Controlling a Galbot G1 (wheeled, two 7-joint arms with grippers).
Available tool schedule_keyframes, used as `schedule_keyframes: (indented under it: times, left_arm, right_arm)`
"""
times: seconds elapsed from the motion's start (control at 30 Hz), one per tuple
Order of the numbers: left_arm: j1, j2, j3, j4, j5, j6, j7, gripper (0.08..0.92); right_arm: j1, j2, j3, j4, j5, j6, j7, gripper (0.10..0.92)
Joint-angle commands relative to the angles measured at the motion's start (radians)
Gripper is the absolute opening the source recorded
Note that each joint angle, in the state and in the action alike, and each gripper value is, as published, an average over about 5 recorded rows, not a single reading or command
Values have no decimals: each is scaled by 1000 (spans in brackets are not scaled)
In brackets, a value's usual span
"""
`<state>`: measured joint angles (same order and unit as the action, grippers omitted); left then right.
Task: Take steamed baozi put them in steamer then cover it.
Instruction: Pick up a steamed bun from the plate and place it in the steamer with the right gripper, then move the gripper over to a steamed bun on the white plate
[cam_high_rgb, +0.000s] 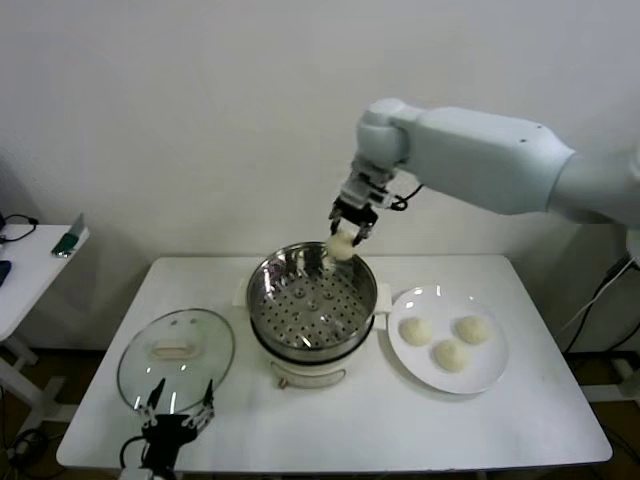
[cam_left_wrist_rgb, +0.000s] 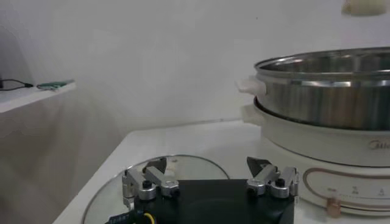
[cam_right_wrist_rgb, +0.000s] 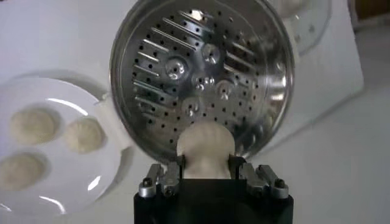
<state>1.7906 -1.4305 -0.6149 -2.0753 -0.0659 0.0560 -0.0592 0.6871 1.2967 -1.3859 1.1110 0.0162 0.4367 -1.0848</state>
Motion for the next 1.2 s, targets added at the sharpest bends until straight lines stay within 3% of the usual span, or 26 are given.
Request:
schedule_keyframes:
  times: [0.03, 0.3, 0.53, 0.8, 0.93, 1.03, 1.2]
  left_arm:
    - [1, -2, 1, 0, -1, -1, 0, 823]
    - [-1, -2, 3, 2, -1, -2, -2, 823]
    - [0, -1, 4, 1, -1, -2, -3, 823]
    - [1, -1, 9, -1, 0, -3, -3, 823]
    - [5, -1, 9, -5, 1, -1, -3, 823]
    - [9, -1, 9, -7, 5, -1, -3, 823]
    - [14, -2, 11, -13, 12, 0, -2, 823]
  right_arm:
    - [-178, 95, 34, -98, -274, 148, 93, 509]
    - [-275, 118, 142, -250, -403, 193, 232, 512]
    - [-283, 133, 152, -284, -382, 203, 230, 519]
    - [-248, 131, 92, -274, -242, 201, 188, 718]
    - [-157, 99, 40, -233, -41, 185, 135, 804]
    - [-1, 52, -66, -190, 265, 134, 53, 820]
    - [241, -111, -299, -84, 741, -151, -36, 823]
